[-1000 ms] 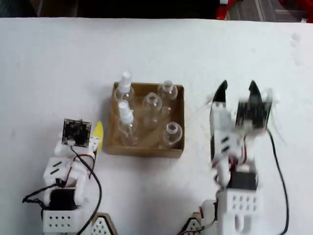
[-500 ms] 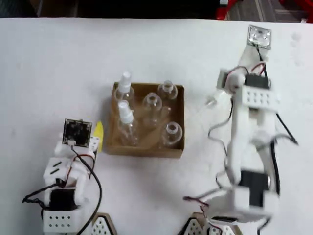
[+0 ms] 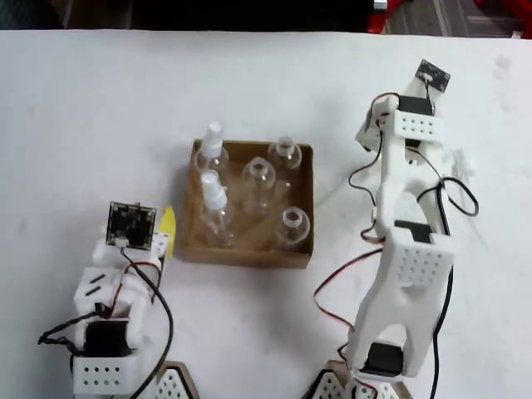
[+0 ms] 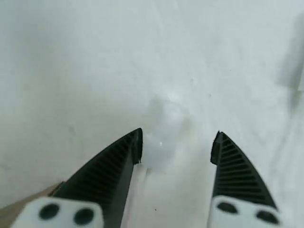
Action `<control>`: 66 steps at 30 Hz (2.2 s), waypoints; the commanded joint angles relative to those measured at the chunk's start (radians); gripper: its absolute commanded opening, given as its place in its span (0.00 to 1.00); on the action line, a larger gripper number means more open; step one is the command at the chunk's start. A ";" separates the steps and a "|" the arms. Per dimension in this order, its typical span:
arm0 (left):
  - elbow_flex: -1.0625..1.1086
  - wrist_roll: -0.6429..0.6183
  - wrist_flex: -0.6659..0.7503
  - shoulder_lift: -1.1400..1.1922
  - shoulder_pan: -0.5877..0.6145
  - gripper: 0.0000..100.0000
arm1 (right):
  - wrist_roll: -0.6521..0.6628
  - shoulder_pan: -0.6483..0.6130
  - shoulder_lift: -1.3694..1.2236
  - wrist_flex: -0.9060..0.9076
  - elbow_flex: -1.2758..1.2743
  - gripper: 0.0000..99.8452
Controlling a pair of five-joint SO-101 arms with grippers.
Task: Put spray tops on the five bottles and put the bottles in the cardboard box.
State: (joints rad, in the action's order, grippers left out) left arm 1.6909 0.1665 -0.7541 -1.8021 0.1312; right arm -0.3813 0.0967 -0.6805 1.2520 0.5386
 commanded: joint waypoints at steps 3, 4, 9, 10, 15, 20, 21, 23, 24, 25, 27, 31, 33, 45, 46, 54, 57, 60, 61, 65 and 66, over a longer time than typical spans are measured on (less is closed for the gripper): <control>-0.002 0.012 -0.003 -0.005 -0.010 0.17 | -0.018 0.002 -0.102 0.035 0.164 0.21; -0.002 0.012 -0.003 -0.005 -0.010 0.17 | -0.018 0.004 -0.116 0.042 0.180 0.21; -0.002 0.012 -0.003 -0.005 -0.010 0.17 | -0.018 0.005 -0.163 0.045 0.209 0.21; -0.002 0.012 -0.003 -0.005 -0.010 0.17 | -0.018 0.002 -0.166 0.045 0.209 0.21; -0.002 0.012 -0.003 -0.005 -0.010 0.17 | -0.018 0.001 -0.159 0.071 0.209 0.07; -0.002 0.012 -0.003 -0.005 -0.010 0.17 | -0.009 0.008 -0.154 0.085 0.212 0.03; 0.002 0.012 -0.003 -0.005 -0.010 0.17 | -0.009 0.008 -0.145 0.101 0.219 0.02; 0.002 0.012 -0.003 -0.005 -0.010 0.17 | -0.009 0.012 -0.114 0.154 0.250 0.02; 0.002 0.012 -0.003 -0.005 -0.010 0.17 | -0.009 0.016 -0.094 0.182 0.275 0.02; 0.002 0.012 -0.003 -0.005 -0.010 0.17 | -0.009 0.019 -0.073 0.211 0.305 0.02; 0.002 0.012 -0.003 -0.005 -0.010 0.17 | -0.008 0.031 -0.025 0.255 0.373 0.02; 0.002 0.011 -0.003 -0.005 -0.010 0.17 | -0.008 0.044 0.082 0.367 0.531 0.02; 0.002 0.011 -0.003 -0.005 -0.010 0.17 | -0.009 0.041 0.136 0.427 0.606 0.02; 0.002 0.012 -0.003 -0.005 -0.010 0.17 | -0.009 0.028 0.403 0.472 0.729 0.02; 0.002 0.012 -0.003 -0.005 -0.010 0.17 | -0.008 0.028 0.417 0.472 0.727 0.02; 0.002 0.012 -0.003 -0.005 -0.008 0.17 | 0.232 -0.064 0.607 0.473 0.519 0.02; 0.002 0.012 -0.003 -0.005 -0.007 0.17 | 0.238 -0.131 0.753 0.472 0.381 0.02; 0.002 0.012 -0.003 -0.005 -0.005 0.17 | 0.238 -0.208 0.915 0.467 0.238 0.02; 0.002 0.012 -0.003 -0.005 -0.005 0.17 | 0.238 -0.236 0.964 0.464 0.187 0.02; 0.002 0.012 -0.003 -0.005 -0.005 0.17 | 0.247 -0.348 1.132 0.384 -0.052 0.02; 0.002 0.012 -0.003 -0.005 -0.005 0.17 | 0.270 -0.371 1.175 0.338 -0.124 0.02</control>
State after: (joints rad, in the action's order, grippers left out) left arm 1.6909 0.1680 -0.7541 -1.8021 0.1312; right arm -0.1573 -0.1826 0.3307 1.6939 0.6291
